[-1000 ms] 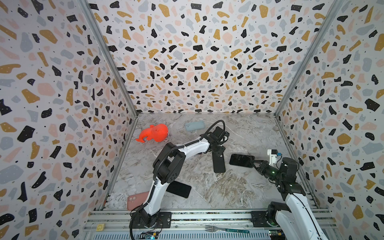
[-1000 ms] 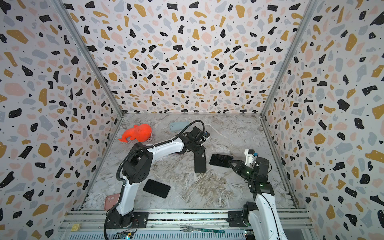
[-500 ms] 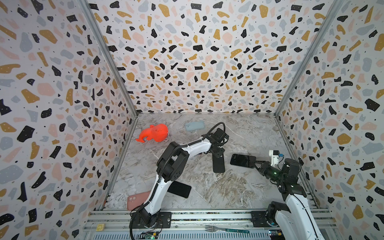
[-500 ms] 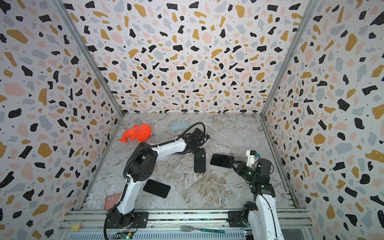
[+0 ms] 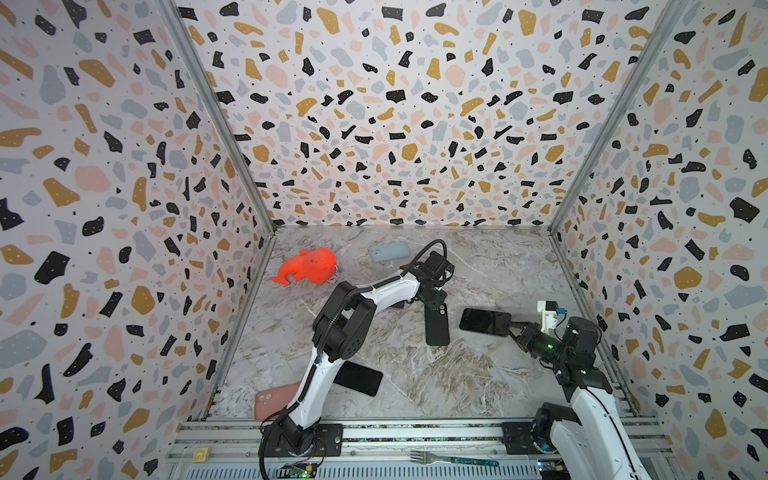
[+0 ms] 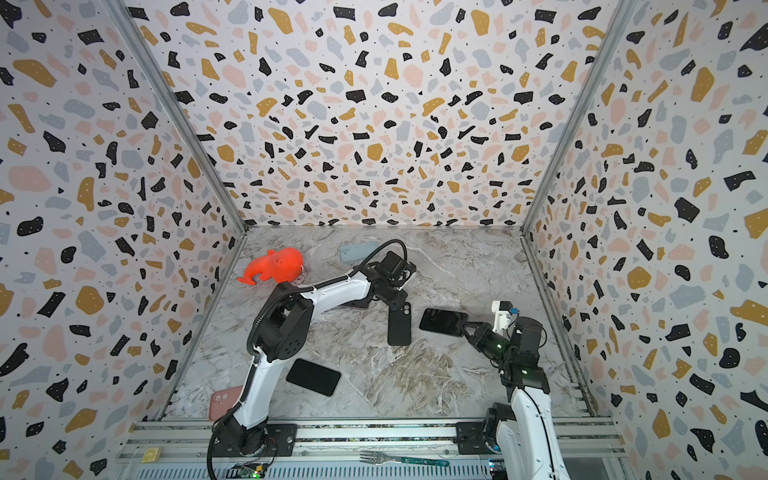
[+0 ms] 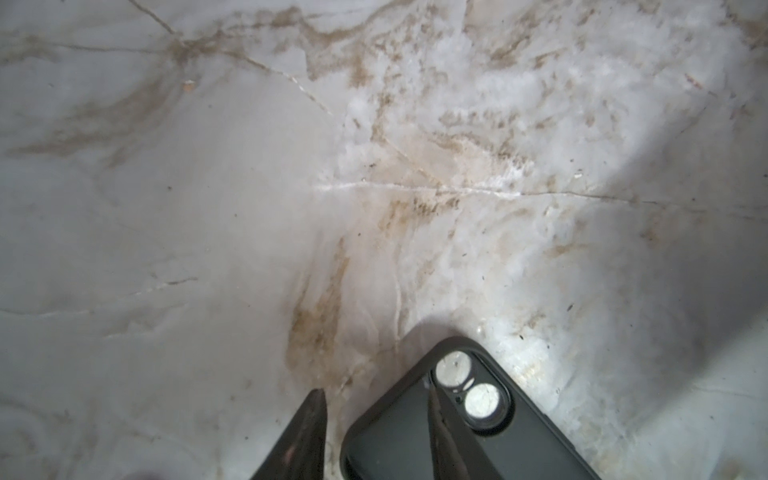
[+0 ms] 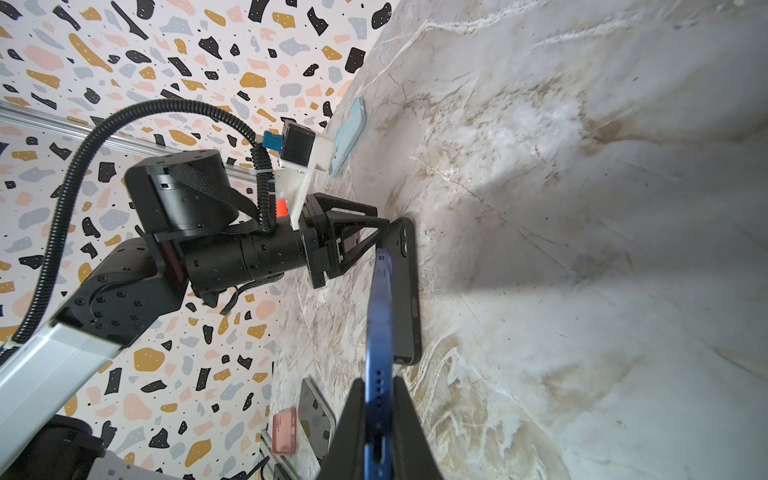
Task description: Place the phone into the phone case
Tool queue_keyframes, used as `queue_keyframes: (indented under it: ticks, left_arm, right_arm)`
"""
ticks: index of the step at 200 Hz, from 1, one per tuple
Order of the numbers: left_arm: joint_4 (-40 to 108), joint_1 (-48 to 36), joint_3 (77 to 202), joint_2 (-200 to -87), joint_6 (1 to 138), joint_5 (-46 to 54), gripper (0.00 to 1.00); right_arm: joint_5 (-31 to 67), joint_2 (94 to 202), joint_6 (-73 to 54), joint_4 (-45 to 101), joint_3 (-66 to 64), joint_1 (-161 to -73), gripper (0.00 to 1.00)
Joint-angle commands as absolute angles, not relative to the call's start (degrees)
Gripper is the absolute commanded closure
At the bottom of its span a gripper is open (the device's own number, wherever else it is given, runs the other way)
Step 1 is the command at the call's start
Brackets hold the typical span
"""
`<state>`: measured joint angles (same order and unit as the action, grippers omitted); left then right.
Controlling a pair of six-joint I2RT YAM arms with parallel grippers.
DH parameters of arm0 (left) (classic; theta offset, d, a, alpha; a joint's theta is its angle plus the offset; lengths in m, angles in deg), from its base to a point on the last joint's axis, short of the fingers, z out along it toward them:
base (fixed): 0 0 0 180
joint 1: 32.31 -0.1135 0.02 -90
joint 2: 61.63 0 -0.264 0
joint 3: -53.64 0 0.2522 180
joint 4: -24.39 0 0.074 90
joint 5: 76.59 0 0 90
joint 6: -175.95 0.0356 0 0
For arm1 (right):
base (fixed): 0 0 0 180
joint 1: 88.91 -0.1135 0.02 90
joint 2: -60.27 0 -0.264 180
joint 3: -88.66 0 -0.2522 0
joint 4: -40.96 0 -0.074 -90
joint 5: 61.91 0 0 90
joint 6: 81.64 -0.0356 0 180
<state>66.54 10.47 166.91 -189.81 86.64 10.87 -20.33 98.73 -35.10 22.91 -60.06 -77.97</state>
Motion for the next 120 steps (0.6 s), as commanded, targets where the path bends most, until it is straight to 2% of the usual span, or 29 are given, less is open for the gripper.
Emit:
queue_keyframes:
  ticks: [1, 75, 120]
  left_arm:
    - [66.6, 10.1, 166.9, -191.2, 86.4, 9.8, 0.60]
    - [66.2, 9.8, 164.1, -190.6, 84.8, 9.9, 0.80]
    - [65.9, 9.5, 162.6, -189.6, 84.2, 10.1, 0.88]
  right_arm:
    - [-22.1, 98.5, -35.0, 25.5, -59.1, -77.8, 1.00]
    - [-22.1, 98.5, -35.0, 26.0, -59.8, -77.7, 1.00]
    - [-22.1, 98.7, -34.6, 26.1, -60.0, -77.7, 1.00]
